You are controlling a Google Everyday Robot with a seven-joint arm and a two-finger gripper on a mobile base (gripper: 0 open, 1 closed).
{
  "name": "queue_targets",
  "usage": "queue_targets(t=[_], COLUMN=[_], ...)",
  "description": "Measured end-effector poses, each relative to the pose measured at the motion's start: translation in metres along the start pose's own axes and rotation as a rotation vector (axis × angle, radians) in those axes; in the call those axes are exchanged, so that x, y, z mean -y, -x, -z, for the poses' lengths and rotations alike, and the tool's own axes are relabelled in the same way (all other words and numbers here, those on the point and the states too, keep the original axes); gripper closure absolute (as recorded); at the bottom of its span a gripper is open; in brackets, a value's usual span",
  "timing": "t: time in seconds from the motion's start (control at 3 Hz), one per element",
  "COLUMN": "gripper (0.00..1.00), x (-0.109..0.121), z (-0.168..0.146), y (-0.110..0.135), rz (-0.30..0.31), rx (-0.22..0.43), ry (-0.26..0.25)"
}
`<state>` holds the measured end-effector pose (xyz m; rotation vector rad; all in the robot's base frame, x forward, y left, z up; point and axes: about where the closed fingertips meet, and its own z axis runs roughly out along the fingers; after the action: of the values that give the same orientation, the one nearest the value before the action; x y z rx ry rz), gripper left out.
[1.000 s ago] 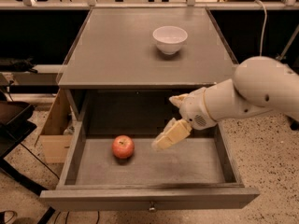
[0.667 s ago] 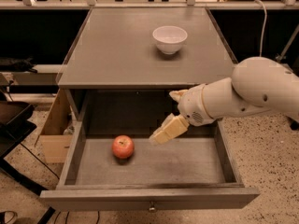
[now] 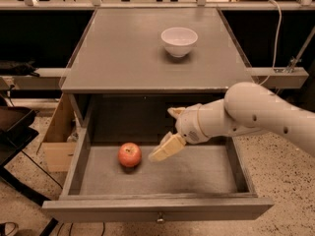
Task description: Pick apple from top drawer and place on counter
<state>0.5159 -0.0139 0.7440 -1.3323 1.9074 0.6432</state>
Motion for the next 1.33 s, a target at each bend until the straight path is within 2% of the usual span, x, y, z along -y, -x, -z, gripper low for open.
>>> queue_targets(t=[0.67, 1.33], gripper=[0.0, 0.0], x=[0.002, -0.018], z=[-0.065, -0.117], y=[-0.031, -0.033], rz=[-0.001, 0.025], rx=[0.074, 0.105], ry=[0.017, 0.073])
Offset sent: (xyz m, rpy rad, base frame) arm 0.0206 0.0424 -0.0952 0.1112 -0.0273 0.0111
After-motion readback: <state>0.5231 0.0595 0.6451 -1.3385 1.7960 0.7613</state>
